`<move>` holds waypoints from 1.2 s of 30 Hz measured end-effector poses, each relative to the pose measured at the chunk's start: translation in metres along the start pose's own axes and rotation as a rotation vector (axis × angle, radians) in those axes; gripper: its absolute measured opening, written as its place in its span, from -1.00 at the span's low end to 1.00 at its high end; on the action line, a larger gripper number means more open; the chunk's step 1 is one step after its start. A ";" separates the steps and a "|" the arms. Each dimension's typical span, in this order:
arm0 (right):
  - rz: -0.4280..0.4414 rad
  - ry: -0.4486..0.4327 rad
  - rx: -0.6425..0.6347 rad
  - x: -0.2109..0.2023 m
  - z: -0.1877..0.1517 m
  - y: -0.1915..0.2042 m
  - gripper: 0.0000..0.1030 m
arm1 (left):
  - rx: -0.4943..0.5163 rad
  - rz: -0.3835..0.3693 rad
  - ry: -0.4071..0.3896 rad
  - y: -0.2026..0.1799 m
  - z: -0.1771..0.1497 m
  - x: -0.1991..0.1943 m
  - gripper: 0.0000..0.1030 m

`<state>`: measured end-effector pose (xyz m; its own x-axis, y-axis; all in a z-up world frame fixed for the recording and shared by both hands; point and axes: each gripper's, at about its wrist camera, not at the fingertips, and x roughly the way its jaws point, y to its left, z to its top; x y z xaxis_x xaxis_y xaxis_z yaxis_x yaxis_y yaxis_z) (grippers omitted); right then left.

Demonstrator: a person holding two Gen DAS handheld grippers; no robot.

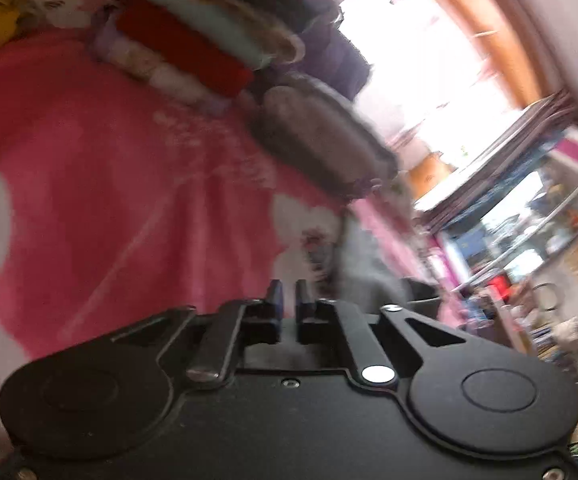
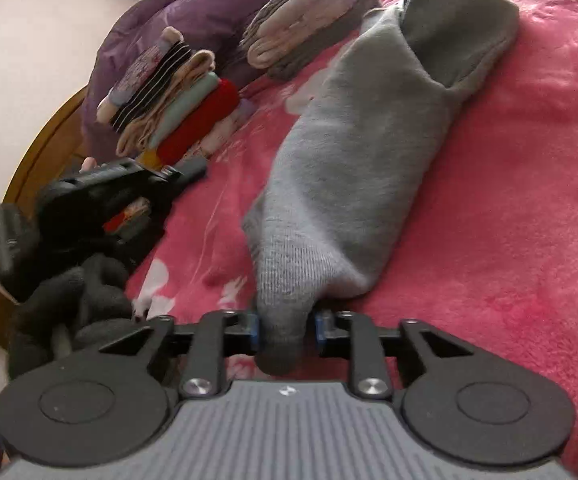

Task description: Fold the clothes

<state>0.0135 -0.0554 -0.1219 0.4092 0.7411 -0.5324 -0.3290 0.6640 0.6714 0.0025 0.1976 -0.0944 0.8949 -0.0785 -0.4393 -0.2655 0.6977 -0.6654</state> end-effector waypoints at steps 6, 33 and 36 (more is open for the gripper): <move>-0.005 -0.006 -0.043 -0.034 0.004 -0.008 0.06 | 0.047 -0.173 0.028 -0.030 -0.004 0.001 0.25; -0.147 -0.366 0.248 -0.130 0.038 -0.170 0.39 | 0.884 -0.225 0.299 -0.150 -0.118 0.077 -0.44; -0.133 -0.372 0.247 -0.128 0.039 -0.171 0.36 | 1.054 -0.301 0.356 -0.153 -0.146 0.071 -0.44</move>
<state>0.0503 -0.2676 -0.1486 0.7265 0.5350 -0.4312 -0.0593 0.6740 0.7364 0.0540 -0.0192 -0.1116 0.6748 -0.4224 -0.6052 0.5236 0.8519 -0.0107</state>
